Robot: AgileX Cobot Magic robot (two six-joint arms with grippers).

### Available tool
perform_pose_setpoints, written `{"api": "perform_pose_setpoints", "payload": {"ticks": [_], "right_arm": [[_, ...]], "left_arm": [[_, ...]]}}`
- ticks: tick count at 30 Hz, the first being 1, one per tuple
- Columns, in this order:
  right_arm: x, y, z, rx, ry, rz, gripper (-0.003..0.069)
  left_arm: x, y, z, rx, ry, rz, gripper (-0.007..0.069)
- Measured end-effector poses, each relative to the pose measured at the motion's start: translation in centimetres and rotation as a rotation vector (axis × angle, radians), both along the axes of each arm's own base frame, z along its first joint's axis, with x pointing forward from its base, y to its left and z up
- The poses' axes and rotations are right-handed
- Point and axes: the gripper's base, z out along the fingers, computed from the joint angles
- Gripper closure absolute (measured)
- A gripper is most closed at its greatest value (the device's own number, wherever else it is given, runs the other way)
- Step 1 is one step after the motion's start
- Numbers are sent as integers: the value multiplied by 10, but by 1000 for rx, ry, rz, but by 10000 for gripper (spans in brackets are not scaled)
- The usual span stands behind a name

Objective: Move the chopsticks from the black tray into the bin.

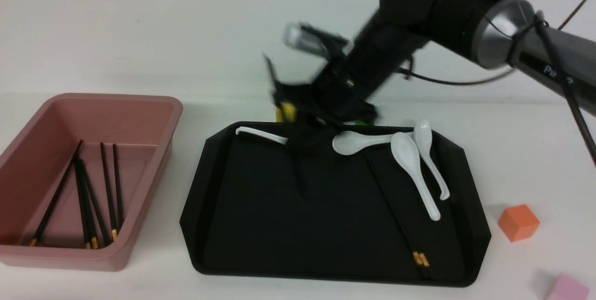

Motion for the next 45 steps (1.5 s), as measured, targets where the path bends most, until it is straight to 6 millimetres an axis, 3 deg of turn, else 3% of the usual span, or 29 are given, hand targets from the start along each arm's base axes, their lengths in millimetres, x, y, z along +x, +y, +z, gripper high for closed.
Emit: {"api": "perform_pose_setpoints", "payload": {"ticks": [4, 7, 8, 11, 15, 19, 24, 27, 29, 34, 37, 39, 41, 43, 45], "right_arm": [[-17, 63, 31, 269, -312, 121, 552], [-28, 100, 34, 340, -549, 171, 552], [-35, 122, 26, 352, -659, 184, 552], [-50, 159, 4, 354, -796, 173, 552], [-64, 192, -30, 339, -823, 90, 552], [-63, 200, -54, 309, -806, 45, 523], [-58, 197, -58, 308, -787, 8, 412], [-56, 195, -56, 322, -774, 26, 388], [-56, 193, -52, 354, -743, 68, 397], [-51, 165, -17, 420, -634, 202, 557], [-47, 129, 11, 363, -514, 270, 662], [-44, 114, 17, 314, -464, 273, 670], [-46, 77, 36, 174, -363, 309, 671], [-47, 57, 43, 87, -330, 327, 671], [-53, 25, 63, -35, -324, 347, 668]], "left_arm": [[0, 0, 0, 0, 0, 0, 473], [0, 0, 0, 0, 0, 0, 472], [0, 0, 0, 0, 0, 0, 470], [0, 0, 0, 0, 0, 0, 468], [0, 0, 0, 0, 0, 0, 461], [0, 0, 0, 0, 0, 0, 459], [0, 0, 0, 0, 0, 0, 458], [0, 0, 0, 0, 0, 0, 458], [0, 0, 0, 0, 0, 0, 456], [0, 0, 0, 0, 0, 0, 449], [0, 0, 0, 0, 0, 0, 448], [0, 0, 0, 0, 0, 0, 447], [0, 0, 0, 0, 0, 0, 442], [0, 0, 0, 0, 0, 0, 440], [0, 0, 0, 0, 0, 0, 439]]}}
